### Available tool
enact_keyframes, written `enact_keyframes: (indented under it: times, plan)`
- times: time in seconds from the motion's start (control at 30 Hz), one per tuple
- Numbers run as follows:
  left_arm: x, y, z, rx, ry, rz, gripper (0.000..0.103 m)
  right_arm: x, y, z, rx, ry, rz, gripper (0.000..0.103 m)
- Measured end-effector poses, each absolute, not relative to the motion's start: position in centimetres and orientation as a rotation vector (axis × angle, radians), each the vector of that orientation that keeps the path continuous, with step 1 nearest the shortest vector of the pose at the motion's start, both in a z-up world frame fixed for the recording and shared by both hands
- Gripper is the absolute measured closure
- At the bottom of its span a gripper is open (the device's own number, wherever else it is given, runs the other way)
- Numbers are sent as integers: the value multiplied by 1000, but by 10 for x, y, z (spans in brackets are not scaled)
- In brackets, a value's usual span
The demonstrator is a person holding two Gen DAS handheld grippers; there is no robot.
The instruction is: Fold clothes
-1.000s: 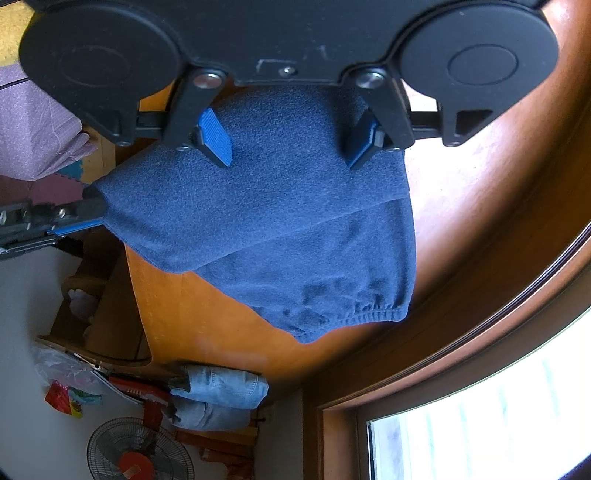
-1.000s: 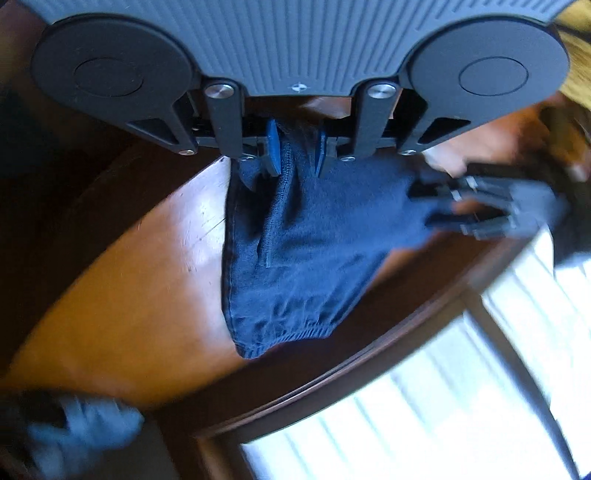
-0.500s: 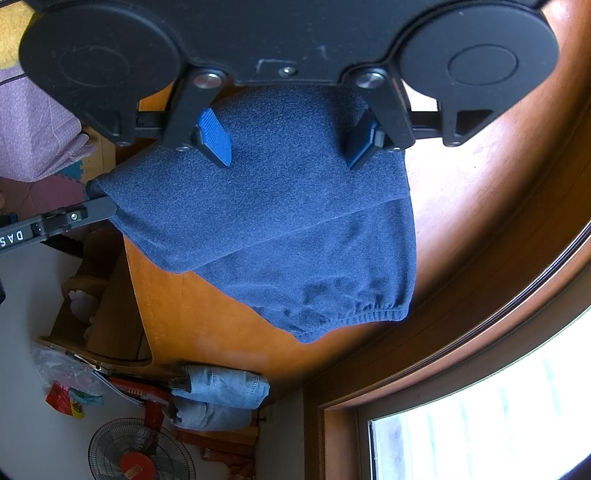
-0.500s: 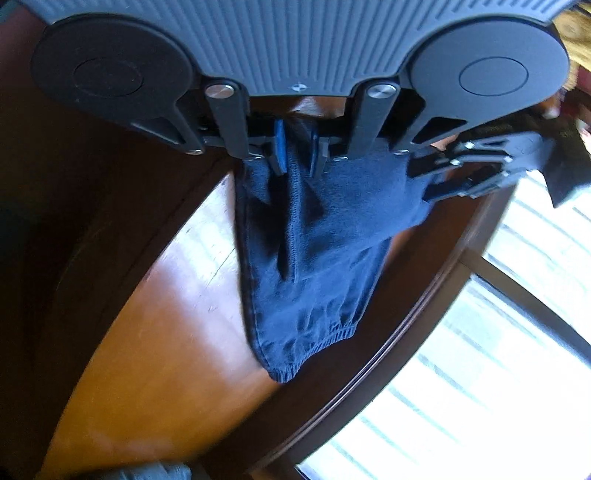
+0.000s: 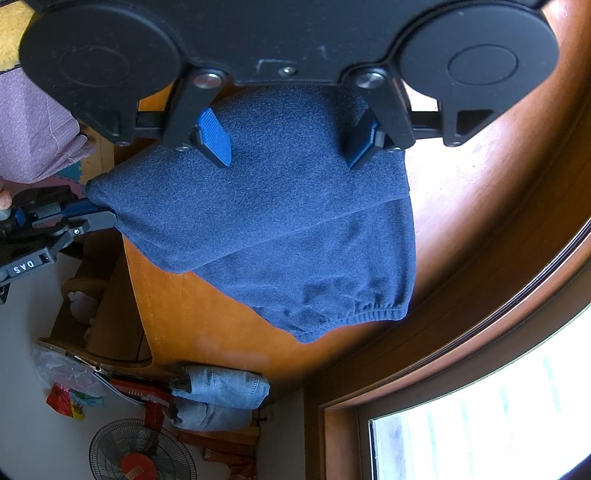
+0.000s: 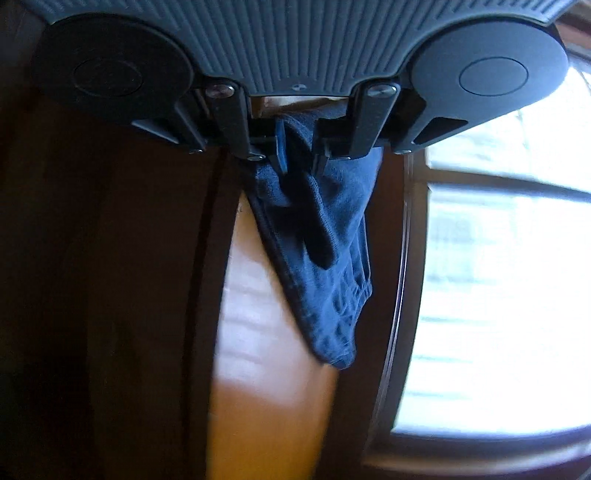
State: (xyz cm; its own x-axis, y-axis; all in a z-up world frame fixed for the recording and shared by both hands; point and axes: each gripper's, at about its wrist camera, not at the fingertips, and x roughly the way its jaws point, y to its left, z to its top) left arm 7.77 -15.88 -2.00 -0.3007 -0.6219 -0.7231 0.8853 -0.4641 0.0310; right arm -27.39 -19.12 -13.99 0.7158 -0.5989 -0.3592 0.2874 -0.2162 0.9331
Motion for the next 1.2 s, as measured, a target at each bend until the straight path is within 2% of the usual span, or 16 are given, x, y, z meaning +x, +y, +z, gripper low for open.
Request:
enact_keyframes:
  times: [0.13, 0.23, 0.33, 0.43, 0.53, 0.63, 0.7, 0.8, 0.87, 0.97, 1.0, 1.03, 1.1, 1.2]
  plan:
    - [77, -159, -20, 840, 464, -1910, 36, -287, -185, -172, 1816, -464, -732, 93]
    - [76, -159, -19, 845, 459, -1909, 36, -285, -182, -175, 1815, -469, -736, 94]
    - [76, -159, -19, 850, 457, -1910, 36, -276, -186, -148, 1631, -302, -824, 93]
    - [75, -160, -19, 854, 456, -1910, 36, -253, -189, -108, 1322, -34, -924, 93]
    - [75, -160, -20, 853, 455, -1908, 36, -225, -187, -83, 1081, 169, -1006, 100]
    - [76, -160, -20, 853, 458, -1904, 36, -189, -172, -54, 757, 357, -1096, 101]
    - [77, -160, -20, 852, 465, -1901, 36, -167, -161, -31, 535, 443, -1141, 101]
    - [78, -161, -20, 847, 472, -1903, 35, -163, -173, -29, 403, 525, -1230, 101]
    - [77, -161, -20, 849, 470, -1911, 35, -173, -183, -37, 487, 495, -1260, 101]
    - [71, -157, -21, 871, 431, -1913, 35, -184, -186, -39, 562, 401, -1304, 95]
    - [70, -156, -22, 877, 421, -1910, 35, -187, -187, -40, 587, 369, -1318, 87]
    - [69, -157, -22, 877, 423, -1908, 35, -190, -188, -40, 611, 337, -1332, 75]
    - [70, -159, -21, 878, 434, -1905, 34, -197, -190, -42, 661, 272, -1358, 62]
    - [70, -160, -20, 881, 435, -1903, 33, -199, -192, -35, 658, 187, -1383, 63]
